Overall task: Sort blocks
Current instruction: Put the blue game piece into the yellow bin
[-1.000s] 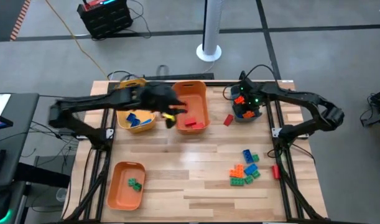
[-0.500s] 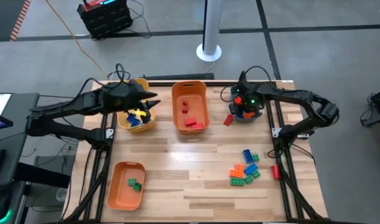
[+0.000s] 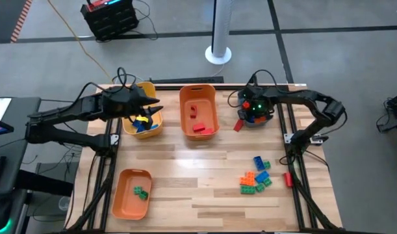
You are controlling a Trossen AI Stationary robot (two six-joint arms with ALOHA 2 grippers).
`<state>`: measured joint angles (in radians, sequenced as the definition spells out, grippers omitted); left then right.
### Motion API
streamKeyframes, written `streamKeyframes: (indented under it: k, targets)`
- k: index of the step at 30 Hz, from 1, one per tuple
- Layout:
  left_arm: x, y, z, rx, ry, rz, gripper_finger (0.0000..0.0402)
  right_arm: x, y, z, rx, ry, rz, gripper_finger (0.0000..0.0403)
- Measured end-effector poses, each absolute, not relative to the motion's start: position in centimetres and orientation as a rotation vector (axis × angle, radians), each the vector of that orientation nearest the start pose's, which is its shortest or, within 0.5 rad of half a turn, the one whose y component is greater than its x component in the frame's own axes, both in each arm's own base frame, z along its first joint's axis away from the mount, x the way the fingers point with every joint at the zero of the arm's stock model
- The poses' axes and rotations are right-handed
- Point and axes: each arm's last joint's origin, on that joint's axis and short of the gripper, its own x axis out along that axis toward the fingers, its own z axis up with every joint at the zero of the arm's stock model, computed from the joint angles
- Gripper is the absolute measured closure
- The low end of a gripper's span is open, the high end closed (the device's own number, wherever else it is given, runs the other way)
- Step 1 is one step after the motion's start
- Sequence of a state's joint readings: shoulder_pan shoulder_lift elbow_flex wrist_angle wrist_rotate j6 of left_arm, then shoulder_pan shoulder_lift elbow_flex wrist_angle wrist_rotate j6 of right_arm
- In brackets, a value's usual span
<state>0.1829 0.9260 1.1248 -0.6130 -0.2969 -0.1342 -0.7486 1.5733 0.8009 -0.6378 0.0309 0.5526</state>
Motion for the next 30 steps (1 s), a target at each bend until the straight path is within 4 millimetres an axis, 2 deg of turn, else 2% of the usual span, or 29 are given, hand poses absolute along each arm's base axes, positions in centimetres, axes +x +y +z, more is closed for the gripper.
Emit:
streamKeyframes:
  k: [4,13,16,23,30]
  targets:
    - [17.2,4.0,38.4,-0.091,0.392,0.496,0.0263,18.4,-17.1,15.1,0.930,1.139,-1.020,0.0170]
    - [17.2,4.0,38.5,-0.015,0.408,0.479,0.0263,18.0,-16.7,16.1,0.927,1.125,-0.988,0.0296]
    - [17.3,4.1,38.4,0.009,0.416,0.476,0.0262,18.1,-16.8,16.2,0.925,1.120,-0.982,0.0325]
    - [17.3,4.1,38.5,0.020,0.416,0.475,0.0262,17.7,-16.4,16.7,0.939,1.133,-0.972,0.0335]
    - [17.8,4.1,38.2,-0.026,0.421,0.475,0.0262,16.5,-15.1,19.6,0.946,1.041,-0.982,0.0332]
